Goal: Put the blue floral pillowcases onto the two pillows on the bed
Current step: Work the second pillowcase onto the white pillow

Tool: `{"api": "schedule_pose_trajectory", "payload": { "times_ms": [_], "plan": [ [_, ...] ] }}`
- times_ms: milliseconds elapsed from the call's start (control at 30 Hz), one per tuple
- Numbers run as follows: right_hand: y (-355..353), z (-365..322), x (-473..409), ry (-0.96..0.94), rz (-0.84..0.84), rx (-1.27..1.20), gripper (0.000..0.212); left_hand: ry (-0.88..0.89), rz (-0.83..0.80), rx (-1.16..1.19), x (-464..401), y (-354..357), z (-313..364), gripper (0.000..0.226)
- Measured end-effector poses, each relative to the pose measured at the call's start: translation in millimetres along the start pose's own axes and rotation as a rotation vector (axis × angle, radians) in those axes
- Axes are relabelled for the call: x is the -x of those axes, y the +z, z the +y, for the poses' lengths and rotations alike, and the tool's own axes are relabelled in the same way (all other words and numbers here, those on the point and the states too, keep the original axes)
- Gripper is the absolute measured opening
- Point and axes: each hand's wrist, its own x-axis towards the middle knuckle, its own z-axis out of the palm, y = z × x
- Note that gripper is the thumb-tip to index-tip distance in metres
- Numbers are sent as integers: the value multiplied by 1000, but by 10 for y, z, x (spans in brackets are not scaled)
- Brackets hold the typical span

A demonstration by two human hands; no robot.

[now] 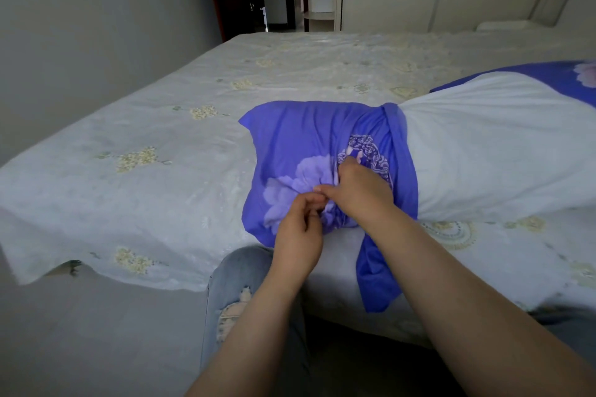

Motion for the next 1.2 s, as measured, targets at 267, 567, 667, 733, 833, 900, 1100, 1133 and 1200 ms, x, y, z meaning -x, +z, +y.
{"api": "schedule_pose_trajectory", "payload": {
  "times_ms": [267,567,667,733,833,900,1100,1133,1200],
  "plan": [
    [82,-72,8,-40,189,-112,28,125,111,-65,-121,-178,126,9],
    [198,207,36,302,185,-1161,16,13,92,-676,-1062,-452,129,19],
    [206,243,17,226,130,-1018,20,92,192,-587,-1195,-421,191,19],
    [245,267,6,160,123,-827,40,81,156,-507,-1242,-394,167,21],
    [326,298,-5,155,238,-566,46,43,99,-409,-1144,-375,74,19],
    [347,303,-24,165,321,-541,35,40,150,-438,-990,-427,44,33],
    [365,321,-50,198,335,-667,31,-427,-82,-220,-658,-591,-105,43],
    [362,320,-28,196,331,-671,31,-511,-91,-68,-601,-595,-130,34],
    [354,329,-10,190,337,-681,28,-585,-121,14,-557,-558,-175,23]
  ]
}}
